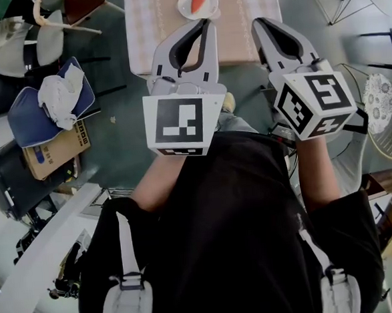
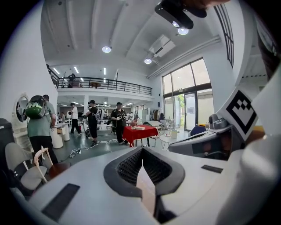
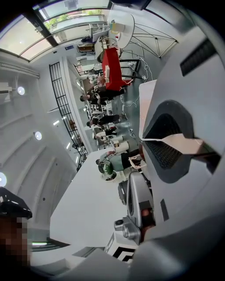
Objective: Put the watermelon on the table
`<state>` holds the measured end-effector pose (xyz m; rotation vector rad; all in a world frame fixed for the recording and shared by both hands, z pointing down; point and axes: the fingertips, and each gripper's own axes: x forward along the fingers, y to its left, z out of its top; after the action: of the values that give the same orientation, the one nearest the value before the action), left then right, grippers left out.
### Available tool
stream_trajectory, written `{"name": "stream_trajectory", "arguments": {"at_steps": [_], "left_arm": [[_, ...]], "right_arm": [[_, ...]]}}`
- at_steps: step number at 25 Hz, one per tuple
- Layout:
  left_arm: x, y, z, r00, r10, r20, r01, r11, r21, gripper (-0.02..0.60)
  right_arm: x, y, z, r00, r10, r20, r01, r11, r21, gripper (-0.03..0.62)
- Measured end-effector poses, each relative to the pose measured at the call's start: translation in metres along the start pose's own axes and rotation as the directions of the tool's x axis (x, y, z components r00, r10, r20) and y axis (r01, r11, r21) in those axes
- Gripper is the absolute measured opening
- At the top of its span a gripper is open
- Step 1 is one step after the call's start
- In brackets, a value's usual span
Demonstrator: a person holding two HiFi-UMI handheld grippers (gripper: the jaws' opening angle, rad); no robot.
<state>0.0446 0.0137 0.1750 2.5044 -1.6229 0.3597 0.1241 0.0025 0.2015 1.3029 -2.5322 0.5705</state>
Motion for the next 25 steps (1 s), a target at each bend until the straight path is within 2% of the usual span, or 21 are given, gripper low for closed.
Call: {"name": "stream_trajectory", "arguments": {"at_steps": [11, 25], "left_arm": [[-0.03, 0.028, 0.004, 0.999, -0.023, 0.024, 0.023, 1.0, 0.002, 0.011], [-0.057, 0.044, 0.017, 0.998, -0.02, 0.06, 0.018, 1.0, 0.02, 0.012]], "right_arm": [[0.002, 0.039, 0.006, 1.0, -0.018, 0.013, 0.018, 1.0, -0.018, 0.026], [-0.017, 0.062, 0.037, 0.993, -0.029, 0.112, 0.031, 0.999, -0.021, 0.025]]}}
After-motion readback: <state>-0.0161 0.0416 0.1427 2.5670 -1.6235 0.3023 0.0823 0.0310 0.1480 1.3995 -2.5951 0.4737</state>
